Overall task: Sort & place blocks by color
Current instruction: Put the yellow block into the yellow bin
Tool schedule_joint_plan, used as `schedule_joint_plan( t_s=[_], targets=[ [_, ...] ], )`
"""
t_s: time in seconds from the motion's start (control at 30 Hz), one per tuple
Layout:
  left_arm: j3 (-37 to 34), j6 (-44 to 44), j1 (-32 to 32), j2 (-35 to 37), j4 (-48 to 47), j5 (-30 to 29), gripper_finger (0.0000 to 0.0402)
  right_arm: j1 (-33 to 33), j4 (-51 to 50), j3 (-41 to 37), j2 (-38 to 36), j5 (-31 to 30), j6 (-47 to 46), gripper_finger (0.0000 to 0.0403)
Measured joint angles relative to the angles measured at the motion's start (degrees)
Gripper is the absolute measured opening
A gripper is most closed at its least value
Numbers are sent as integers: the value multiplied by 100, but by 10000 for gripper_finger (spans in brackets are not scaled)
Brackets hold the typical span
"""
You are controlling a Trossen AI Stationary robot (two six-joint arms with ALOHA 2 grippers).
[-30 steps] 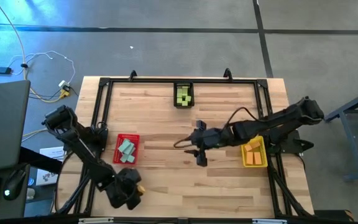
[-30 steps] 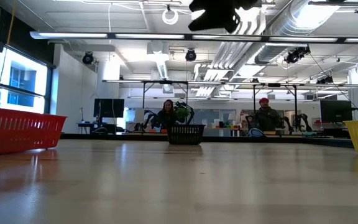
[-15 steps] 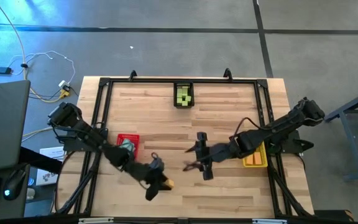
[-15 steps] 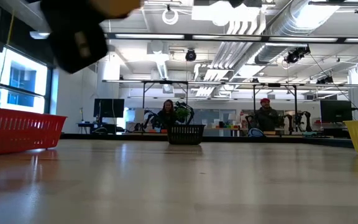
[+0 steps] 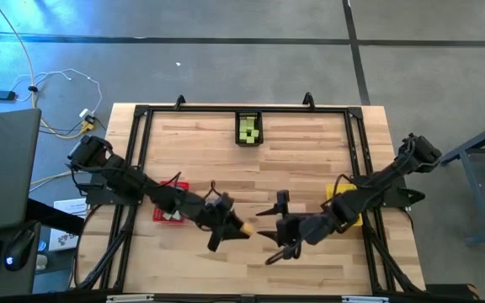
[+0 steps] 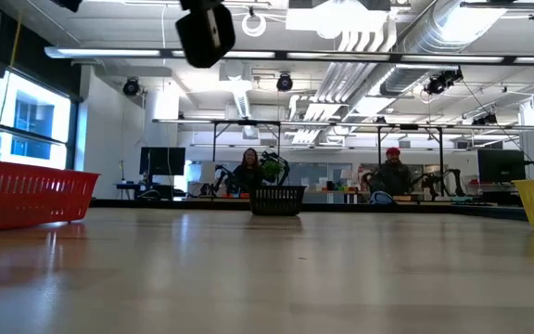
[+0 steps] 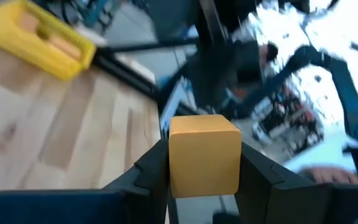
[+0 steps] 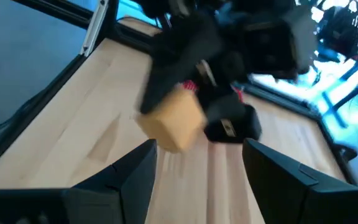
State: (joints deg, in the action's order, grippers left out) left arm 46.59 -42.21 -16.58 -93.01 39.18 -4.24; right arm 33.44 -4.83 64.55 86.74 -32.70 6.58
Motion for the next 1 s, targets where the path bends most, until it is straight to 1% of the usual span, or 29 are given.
schedule_joint_plan(
  t_s=[0.27,0.43,0.8,1.0],
  targets=[
    [0,45,228,0,455,-438,115,-5,193,0,2,40,541,225],
    [0,45,315,0,457,-489,114,-9,258,0,2,-169,656,225],
    [-7,43,382,0,878,-577,115,-282,390,0,46,-156,778,225],
    [-4,43,390,0,958,-740,115,-450,778,-2,187,-139,1041,224]
  ],
)
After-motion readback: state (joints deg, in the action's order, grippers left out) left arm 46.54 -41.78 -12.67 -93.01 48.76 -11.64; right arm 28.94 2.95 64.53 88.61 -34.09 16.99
